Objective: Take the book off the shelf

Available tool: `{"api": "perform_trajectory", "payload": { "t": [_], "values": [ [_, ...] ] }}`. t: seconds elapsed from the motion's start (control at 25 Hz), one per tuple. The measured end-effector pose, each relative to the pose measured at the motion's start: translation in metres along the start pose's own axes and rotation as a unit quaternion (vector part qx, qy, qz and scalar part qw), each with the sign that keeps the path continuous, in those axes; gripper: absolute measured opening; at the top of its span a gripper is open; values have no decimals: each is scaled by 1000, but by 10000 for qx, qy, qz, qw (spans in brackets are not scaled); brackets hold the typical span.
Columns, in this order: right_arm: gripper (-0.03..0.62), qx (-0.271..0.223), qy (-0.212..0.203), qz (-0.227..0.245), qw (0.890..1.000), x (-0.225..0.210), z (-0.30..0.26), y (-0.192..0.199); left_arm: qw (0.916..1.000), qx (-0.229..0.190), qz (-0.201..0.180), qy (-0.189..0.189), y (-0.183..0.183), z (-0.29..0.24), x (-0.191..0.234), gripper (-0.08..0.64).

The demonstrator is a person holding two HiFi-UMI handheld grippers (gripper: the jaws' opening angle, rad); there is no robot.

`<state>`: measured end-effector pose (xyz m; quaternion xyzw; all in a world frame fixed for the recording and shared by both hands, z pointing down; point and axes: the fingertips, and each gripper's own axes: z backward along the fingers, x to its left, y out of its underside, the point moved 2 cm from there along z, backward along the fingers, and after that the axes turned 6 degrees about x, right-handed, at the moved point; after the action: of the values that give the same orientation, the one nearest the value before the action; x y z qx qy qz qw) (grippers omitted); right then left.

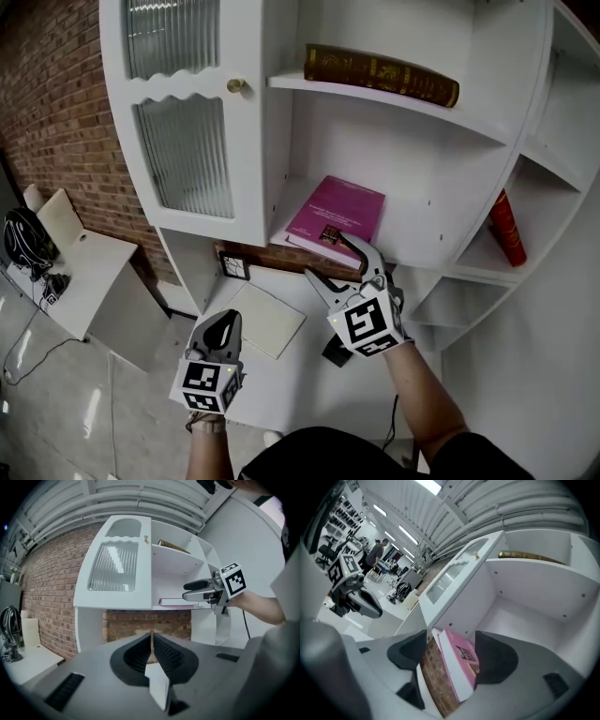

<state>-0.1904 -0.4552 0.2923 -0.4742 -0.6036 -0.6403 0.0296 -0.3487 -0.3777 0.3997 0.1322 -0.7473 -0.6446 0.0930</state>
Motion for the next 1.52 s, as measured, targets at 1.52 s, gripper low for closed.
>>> {"api": "perform_trajectory", "payload": {
  "t": [1.52],
  "values": [
    [319,3123,988,3659,8711,5,-120,50,9981,428,216,377,63,-16,47,11]
  ]
}}
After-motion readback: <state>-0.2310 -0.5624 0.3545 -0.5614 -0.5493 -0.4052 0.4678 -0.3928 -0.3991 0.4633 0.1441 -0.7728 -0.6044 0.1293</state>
